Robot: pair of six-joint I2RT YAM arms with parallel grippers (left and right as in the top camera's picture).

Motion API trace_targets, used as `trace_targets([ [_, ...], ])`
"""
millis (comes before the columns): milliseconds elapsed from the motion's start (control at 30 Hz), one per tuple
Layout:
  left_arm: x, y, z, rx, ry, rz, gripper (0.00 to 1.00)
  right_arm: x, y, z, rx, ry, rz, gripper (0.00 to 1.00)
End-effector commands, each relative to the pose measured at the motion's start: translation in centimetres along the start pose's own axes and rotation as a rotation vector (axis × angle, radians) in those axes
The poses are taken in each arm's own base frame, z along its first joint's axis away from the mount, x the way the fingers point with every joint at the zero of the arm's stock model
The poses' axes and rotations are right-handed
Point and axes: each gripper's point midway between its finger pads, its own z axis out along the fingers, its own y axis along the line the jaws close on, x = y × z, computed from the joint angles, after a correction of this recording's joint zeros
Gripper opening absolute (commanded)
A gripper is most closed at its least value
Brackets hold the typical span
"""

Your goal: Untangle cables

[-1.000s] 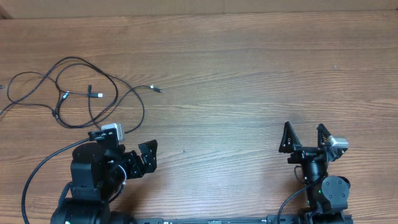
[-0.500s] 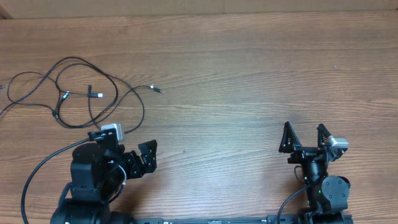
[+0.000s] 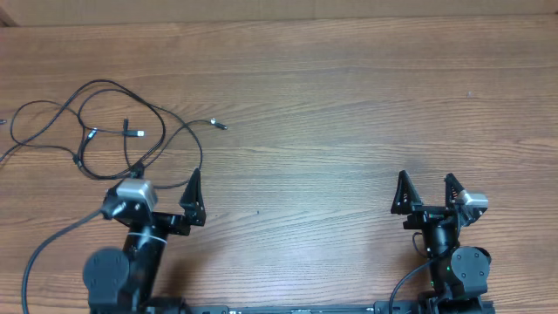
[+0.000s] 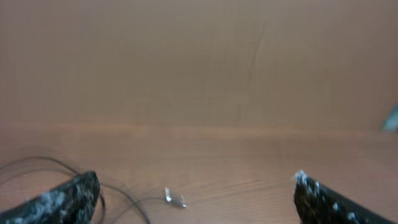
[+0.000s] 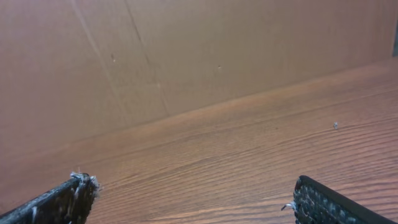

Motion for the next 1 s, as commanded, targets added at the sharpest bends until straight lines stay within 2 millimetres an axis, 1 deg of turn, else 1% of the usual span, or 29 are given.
trace_targets([
  [0,0.7,0.9,-0.1,-0.036,-0.096,0.145,1.00,0.2,-0.1,0.0,-0.002,-0.001,0.003,1.00],
  [100,0.9,1.5,-0.2,-0.067,-0.172,0.203,1.00,0.2,-0.1,0.0,-0.002,-0.001,0.003,1.00],
  [167,1.7,2.0,-0.2,-0.092,-0.189,0.233,1.00,0.2,-0.1,0.0,-0.001,-0.001,0.003,1.00],
  [267,2.8,2.7,-0.2,-0.121,-0.193,0.232,0.99,0.2,-0.1,0.0,-0.002,-0.001,0.003,1.00],
  [400,4.6,3.0,0.0,-0.123,-0.183,0.231,1.00,0.2,-0.1,0.0,-0.002,-0.001,0.003,1.00],
  [600,7.4,3.8,0.6,-0.146,-0.126,0.220,1.00,0.2,-0.1,0.0,-0.002,-0.001,0.003,1.00],
  [767,9.7,4.1,0.8,-0.148,-0.038,0.212,0.99,0.2,-0.1,0.0,-0.002,-0.001,0.003,1.00],
  [833,11.0,4.3,0.8,-0.150,0.014,0.206,1.00,0.2,-0.1,0.0,-0.002,-0.001,0.003,1.00],
  [867,12.0,4.4,0.8,-0.153,0.056,0.200,1.00,0.2,-0.1,0.0,-0.002,-0.001,0.003,1.00],
  [967,11.8,4.4,0.8,-0.150,0.049,0.198,1.00,0.2,-0.1,0.0,-0.002,-0.001,0.003,1.00],
])
